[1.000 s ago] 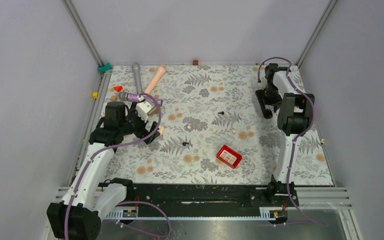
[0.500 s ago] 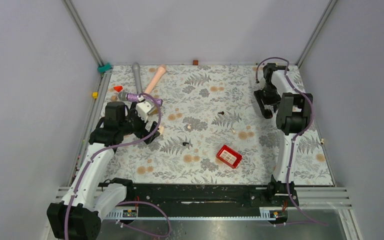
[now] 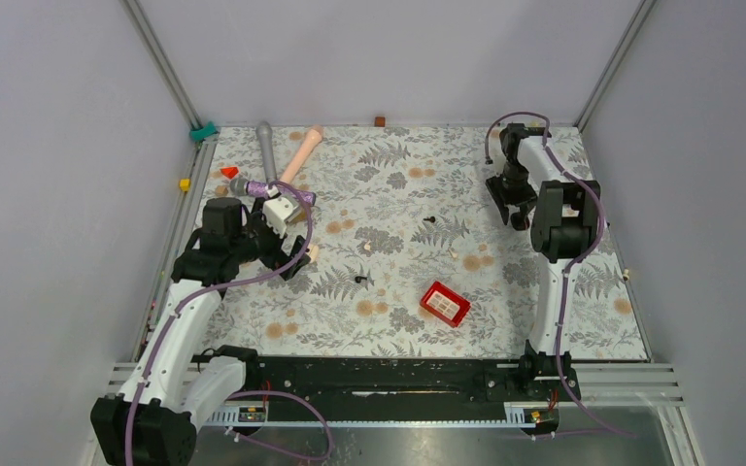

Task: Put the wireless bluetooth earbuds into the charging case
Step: Move the charging case to the center of the board.

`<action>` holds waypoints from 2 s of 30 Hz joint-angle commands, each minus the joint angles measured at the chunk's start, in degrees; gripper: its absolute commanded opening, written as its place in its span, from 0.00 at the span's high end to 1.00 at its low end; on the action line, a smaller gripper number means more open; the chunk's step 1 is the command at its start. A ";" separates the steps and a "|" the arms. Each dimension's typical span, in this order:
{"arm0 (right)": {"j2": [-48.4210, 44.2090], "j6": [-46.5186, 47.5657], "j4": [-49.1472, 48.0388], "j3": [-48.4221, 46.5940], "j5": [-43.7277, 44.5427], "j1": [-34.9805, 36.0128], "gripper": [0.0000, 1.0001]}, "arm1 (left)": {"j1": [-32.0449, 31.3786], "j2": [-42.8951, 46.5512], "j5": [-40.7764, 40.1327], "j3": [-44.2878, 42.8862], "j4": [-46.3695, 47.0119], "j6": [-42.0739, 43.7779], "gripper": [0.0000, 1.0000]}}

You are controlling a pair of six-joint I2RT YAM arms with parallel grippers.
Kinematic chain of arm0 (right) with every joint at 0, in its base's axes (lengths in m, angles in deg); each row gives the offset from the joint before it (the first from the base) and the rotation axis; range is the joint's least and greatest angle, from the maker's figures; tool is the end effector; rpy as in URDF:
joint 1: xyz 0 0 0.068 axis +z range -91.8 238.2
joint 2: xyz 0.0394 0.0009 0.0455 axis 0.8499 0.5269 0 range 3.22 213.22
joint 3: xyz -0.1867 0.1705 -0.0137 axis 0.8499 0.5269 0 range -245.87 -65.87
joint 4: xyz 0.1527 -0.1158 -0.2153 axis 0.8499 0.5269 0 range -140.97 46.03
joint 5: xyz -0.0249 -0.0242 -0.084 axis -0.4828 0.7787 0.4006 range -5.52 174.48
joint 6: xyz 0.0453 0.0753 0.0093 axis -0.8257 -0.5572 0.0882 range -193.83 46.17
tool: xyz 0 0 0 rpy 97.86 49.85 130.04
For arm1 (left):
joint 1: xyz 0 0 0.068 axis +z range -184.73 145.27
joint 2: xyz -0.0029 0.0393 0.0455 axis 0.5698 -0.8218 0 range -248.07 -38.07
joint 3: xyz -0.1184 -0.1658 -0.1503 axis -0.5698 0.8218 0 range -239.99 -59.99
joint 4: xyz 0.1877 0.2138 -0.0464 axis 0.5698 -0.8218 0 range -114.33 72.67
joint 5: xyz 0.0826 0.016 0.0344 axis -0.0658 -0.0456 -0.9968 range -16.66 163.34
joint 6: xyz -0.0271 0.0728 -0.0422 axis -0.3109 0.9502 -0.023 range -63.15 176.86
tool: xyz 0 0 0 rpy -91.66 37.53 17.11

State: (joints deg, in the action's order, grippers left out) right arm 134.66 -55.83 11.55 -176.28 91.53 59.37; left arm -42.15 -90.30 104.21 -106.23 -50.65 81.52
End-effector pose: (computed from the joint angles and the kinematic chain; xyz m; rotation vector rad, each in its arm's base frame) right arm 0.4751 0.0000 0.1031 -0.4959 3.0003 -0.2104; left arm 0.2509 -0.0733 0.2475 0.8682 1.9976 -0.4364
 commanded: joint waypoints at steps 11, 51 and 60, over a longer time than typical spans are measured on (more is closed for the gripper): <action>-2.10 -1.98 3.00 0.18 -12.36 -0.38 0.34 | 0.57 1.16 1.47 0.36 2.11 0.91 0.01; -1.23 -27.50 -2.47 -1.41 -15.27 -10.13 0.01 | 0.65 -1.81 1.85 -0.72 1.02 1.49 0.02; -1.93 -26.54 -2.00 0.17 -15.42 -8.59 0.01 | 0.61 -1.99 2.09 -1.06 0.81 1.49 0.01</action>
State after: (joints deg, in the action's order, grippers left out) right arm 134.85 -82.28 7.64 -176.24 75.00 49.16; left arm -41.78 -92.25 104.45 -106.23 -51.11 82.18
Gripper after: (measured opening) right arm 0.993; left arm 0.985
